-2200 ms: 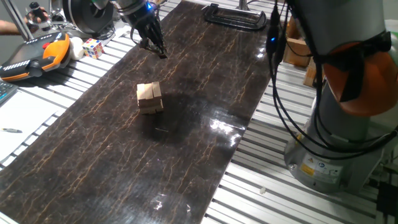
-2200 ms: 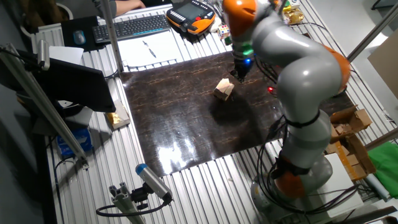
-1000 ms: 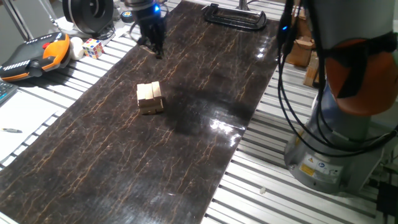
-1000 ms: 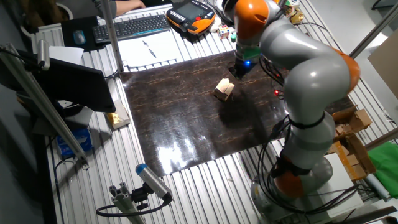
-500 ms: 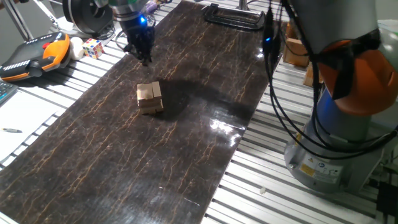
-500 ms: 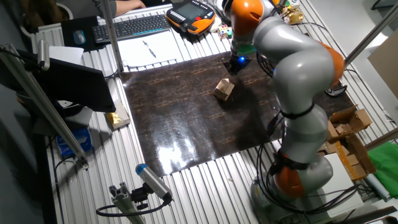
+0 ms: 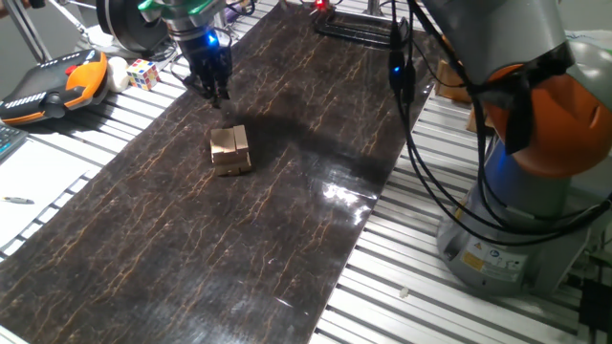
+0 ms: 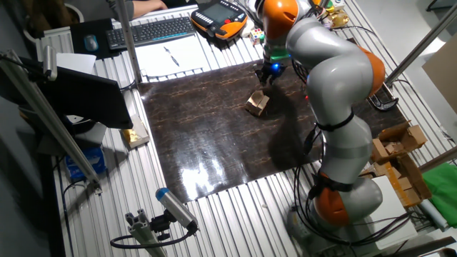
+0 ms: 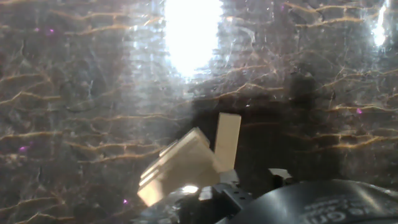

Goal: Play Jenga

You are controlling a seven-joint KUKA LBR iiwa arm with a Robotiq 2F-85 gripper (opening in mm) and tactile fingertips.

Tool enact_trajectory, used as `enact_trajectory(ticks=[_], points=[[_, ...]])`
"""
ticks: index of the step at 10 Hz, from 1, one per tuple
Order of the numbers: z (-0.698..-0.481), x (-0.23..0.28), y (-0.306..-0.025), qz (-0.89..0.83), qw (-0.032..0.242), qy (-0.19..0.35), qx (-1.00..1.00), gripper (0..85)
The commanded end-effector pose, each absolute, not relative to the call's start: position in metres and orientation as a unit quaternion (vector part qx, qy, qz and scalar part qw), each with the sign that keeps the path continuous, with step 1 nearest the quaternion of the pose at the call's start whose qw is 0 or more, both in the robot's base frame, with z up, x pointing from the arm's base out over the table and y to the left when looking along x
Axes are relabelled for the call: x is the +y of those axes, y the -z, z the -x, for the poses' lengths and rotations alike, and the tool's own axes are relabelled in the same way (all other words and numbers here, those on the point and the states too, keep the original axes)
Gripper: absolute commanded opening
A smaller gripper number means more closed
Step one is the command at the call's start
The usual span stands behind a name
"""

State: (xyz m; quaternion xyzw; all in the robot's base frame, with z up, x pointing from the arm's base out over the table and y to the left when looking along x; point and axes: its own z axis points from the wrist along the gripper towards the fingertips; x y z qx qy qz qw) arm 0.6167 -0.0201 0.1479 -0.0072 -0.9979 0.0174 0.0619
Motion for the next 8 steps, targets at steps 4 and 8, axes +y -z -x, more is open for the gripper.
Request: enact_trajectory(ticks=[4, 8], points=[[-0.6182, -0.0204, -0.1447, 0.017, 0.087, -0.013, -0.996, 36.0], [-0.6182, -0.0204, -0.1447, 0.053, 0.097, 0.007, -0.994, 36.0]])
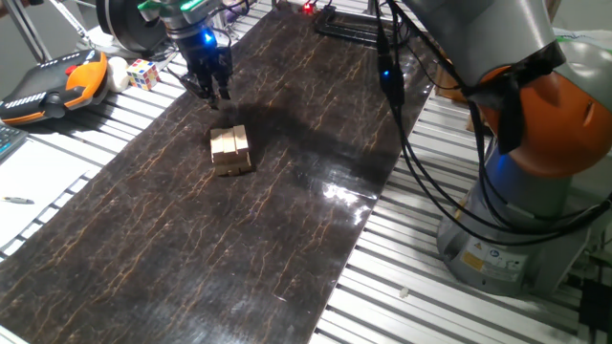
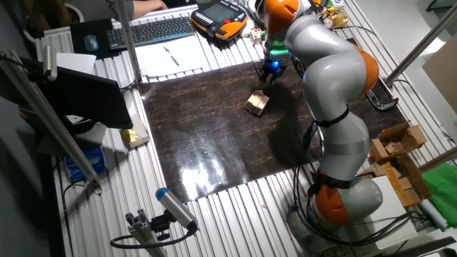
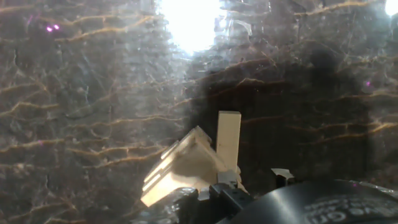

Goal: Play Jenga

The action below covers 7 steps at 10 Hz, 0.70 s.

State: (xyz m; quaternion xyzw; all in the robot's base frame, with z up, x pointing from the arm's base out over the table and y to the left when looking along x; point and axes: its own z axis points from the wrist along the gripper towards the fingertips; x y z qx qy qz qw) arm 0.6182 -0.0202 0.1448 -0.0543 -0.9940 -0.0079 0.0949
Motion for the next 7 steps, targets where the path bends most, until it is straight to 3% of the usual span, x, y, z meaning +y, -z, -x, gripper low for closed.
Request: enact_trajectory(ticks=[1, 4, 7], points=[[-0.618, -0.02, -0.145, 0.056, 0.088, 0.01, -0.994, 36.3], [-0.623, -0.022, -0.14, 0.059, 0.064, 0.015, -0.996, 36.7], [-0.633, -0.03, -0.13, 0.064, 0.061, 0.019, -0.996, 37.3]])
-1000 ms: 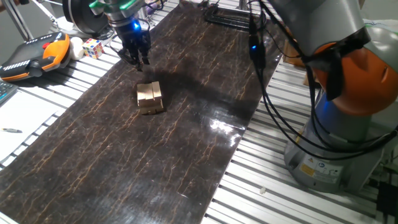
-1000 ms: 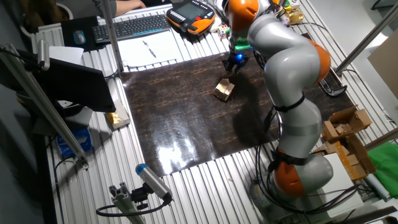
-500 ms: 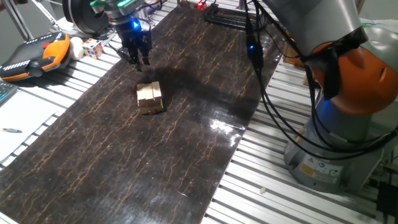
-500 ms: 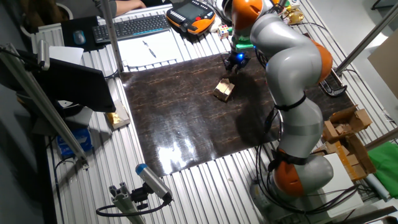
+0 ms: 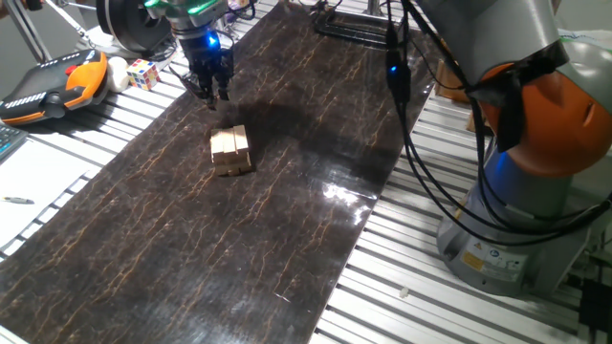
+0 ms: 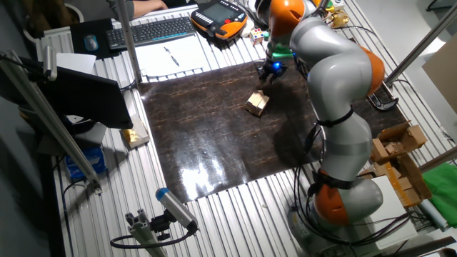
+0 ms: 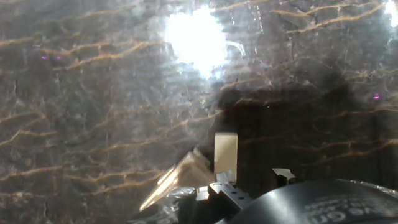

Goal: Play Jenga

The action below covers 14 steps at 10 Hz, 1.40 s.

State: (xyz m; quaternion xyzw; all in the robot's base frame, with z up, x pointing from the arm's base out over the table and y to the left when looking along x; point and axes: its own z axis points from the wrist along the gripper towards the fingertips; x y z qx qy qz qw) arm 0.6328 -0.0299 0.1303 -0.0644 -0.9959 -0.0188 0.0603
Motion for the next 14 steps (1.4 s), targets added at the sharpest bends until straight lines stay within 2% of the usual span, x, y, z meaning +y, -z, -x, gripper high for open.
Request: enact_trajectory(ticks=[1, 12, 14], points=[[-0.634, -0.03, -0.128, 0.072, 0.054, 0.019, -0.996, 37.3], [-0.653, -0.03, -0.075, 0.083, 0.017, 0.029, -0.996, 41.7], [-0.651, -0.026, -0.073, 0.081, 0.007, 0.009, -0.997, 42.3]])
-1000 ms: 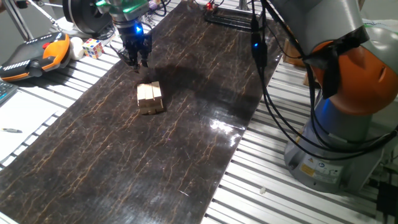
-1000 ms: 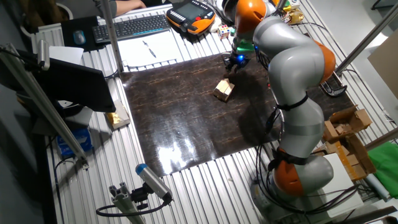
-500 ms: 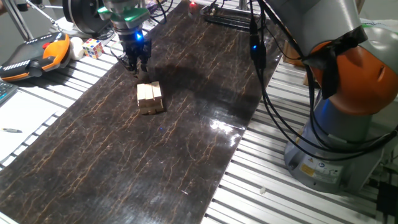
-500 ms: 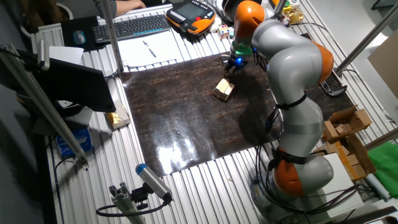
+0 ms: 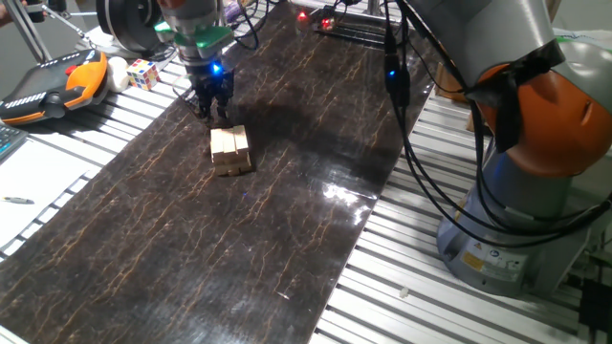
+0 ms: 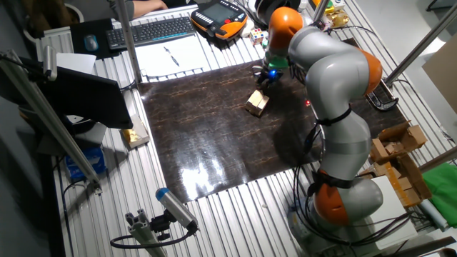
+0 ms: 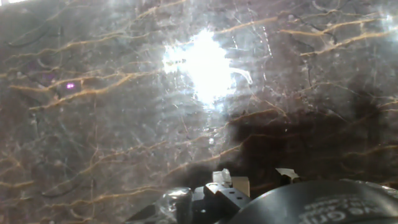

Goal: Play Jenga

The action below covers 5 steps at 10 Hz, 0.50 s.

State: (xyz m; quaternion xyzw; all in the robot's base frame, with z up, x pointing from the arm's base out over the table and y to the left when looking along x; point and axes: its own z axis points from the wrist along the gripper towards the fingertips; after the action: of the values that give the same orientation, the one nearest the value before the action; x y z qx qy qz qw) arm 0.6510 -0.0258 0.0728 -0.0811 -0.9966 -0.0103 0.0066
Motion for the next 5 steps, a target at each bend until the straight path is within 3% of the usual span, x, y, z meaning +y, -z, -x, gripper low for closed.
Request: enact_trajectory(ticks=[1, 5], points=[[-0.65, -0.025, -0.072, 0.084, 0.007, 0.012, -0.996, 42.7], [-0.648, -0.019, -0.06, 0.088, 0.003, 0.016, -0.996, 43.7]])
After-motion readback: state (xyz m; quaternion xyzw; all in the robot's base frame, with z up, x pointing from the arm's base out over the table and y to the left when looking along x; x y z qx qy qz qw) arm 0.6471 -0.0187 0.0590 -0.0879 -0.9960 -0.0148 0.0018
